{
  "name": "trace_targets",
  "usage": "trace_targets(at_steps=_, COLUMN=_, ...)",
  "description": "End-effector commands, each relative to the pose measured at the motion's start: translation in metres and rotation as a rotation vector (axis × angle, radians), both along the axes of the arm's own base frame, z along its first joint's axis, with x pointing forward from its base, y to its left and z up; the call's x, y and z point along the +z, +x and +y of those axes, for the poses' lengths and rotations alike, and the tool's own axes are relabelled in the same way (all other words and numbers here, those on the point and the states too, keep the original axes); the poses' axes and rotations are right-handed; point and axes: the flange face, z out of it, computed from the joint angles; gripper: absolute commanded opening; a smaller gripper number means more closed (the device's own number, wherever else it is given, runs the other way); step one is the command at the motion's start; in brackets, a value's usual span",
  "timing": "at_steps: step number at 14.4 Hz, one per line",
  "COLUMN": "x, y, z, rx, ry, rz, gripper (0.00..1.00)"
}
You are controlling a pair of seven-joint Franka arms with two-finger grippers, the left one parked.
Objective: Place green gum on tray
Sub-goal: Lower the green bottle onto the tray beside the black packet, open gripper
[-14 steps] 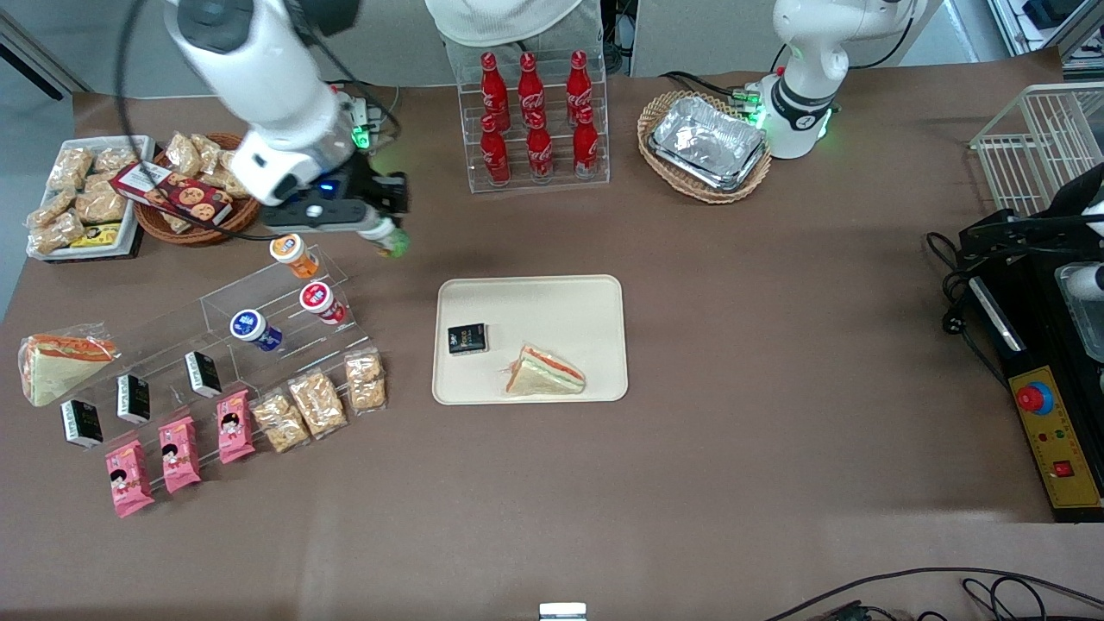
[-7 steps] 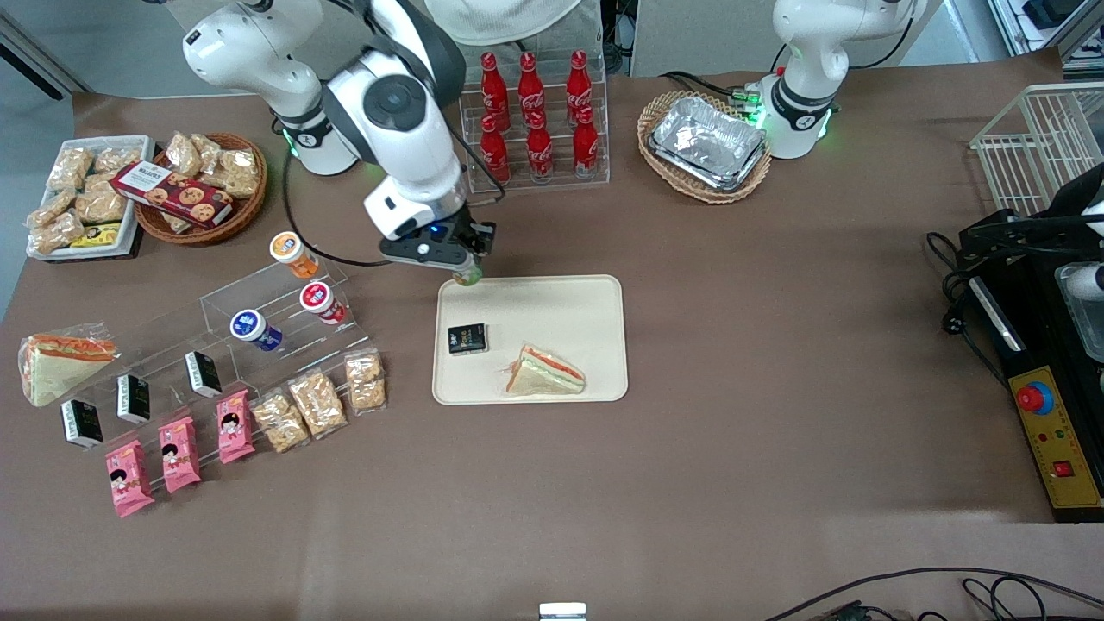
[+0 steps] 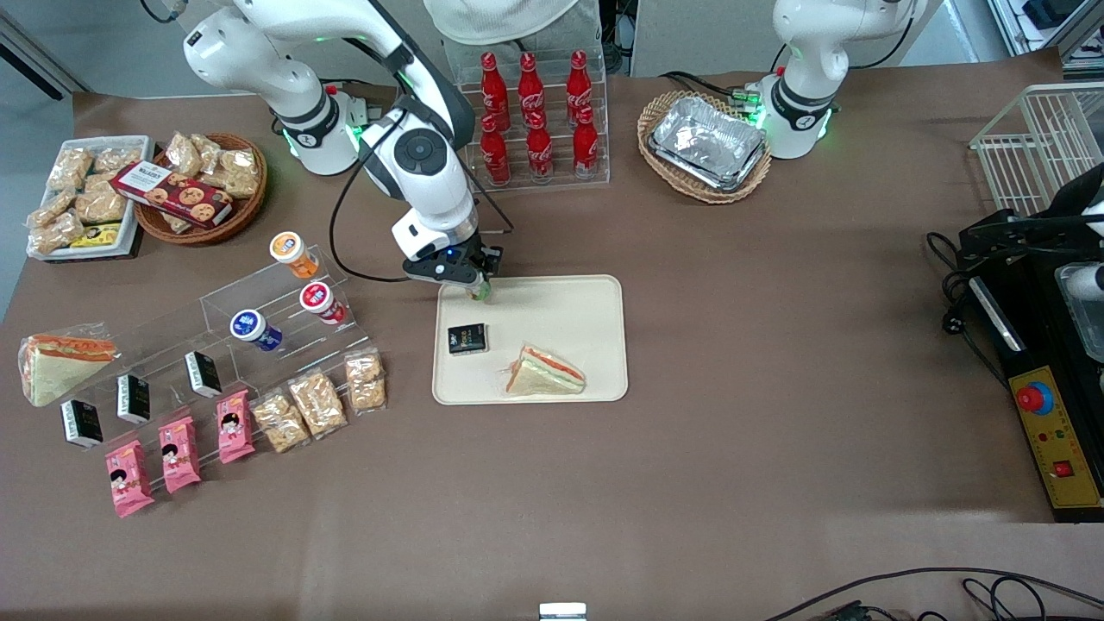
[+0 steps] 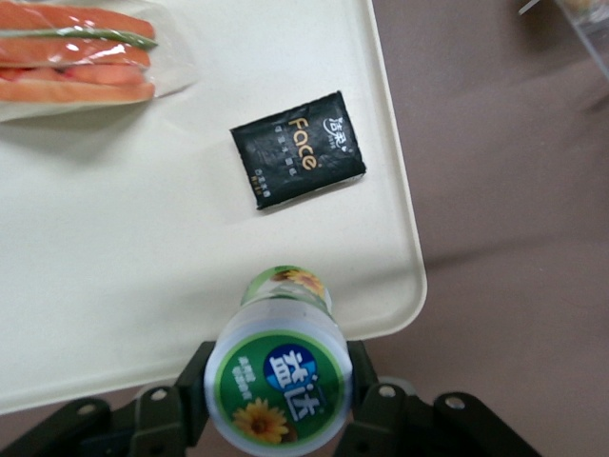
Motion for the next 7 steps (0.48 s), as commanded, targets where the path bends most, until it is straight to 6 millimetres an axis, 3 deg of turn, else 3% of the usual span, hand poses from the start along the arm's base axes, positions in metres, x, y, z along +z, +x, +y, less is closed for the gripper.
trace_targets(at_steps=1, x=-0.030, y=-0.001, z=-0.004, rx=-0.011, ry=0.004, rz=-0.027, gripper=0.40)
trace_targets(at_steps=4, x=-0.050, y=-0.002, z=-0.005, rx=-0.011, ry=0.005, rz=-0.031, gripper=0.40)
trace_targets(at_steps=7, x=-0.058, y=0.000, z=-0.006, rx=-0.015, ry=0.006, rz=-0.033, gripper=0.40)
